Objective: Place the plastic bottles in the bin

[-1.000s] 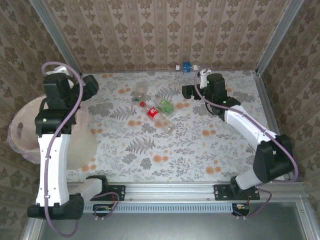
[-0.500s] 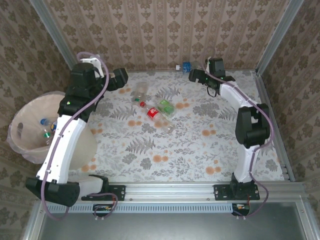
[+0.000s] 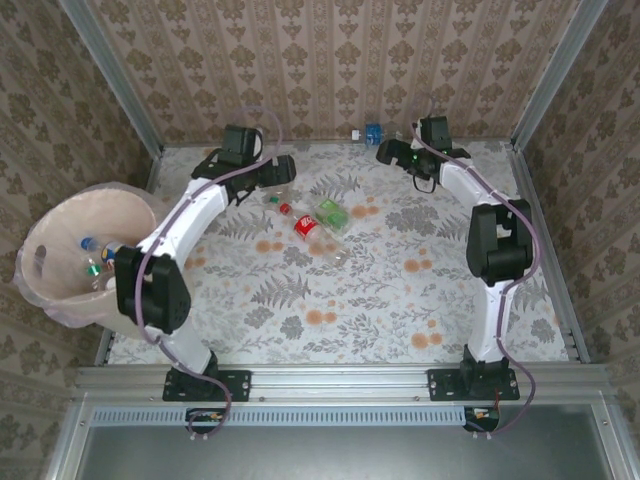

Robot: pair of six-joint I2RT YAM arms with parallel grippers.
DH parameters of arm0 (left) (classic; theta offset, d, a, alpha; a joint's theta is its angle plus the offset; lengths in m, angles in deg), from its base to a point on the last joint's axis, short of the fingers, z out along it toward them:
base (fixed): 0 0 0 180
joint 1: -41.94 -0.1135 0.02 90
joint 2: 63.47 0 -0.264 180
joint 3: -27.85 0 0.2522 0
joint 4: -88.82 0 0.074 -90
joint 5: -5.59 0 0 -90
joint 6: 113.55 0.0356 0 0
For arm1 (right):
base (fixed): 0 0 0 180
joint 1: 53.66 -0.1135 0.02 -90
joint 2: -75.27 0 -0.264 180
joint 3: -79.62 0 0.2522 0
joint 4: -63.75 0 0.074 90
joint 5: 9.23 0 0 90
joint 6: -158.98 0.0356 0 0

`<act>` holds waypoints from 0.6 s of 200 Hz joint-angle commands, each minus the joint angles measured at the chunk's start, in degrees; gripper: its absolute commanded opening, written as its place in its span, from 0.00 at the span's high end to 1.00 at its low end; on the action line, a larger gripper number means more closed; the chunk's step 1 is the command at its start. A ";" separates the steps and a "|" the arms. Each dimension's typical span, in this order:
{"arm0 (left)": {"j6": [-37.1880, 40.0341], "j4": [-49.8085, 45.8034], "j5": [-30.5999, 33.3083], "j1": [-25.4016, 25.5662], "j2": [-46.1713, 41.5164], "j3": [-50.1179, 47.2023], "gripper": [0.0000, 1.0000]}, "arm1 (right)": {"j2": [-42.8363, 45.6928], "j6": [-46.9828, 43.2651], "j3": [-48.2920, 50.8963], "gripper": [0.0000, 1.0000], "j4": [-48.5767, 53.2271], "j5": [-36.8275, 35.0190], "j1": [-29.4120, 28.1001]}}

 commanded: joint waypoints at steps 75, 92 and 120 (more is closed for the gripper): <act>13.71 -4.05 -8.39 -5.68 20.57 15.72 0.00 | 25.78 1.76 23.12 0.00 -6.62 -0.75 -0.11; 14.10 -4.90 -8.60 -5.50 24.27 19.15 0.00 | 29.20 2.39 26.34 0.00 -7.00 -1.52 -0.11; 14.81 -7.93 -5.66 -4.86 30.89 26.31 0.00 | 34.48 2.79 30.54 0.00 -6.41 -2.21 -0.11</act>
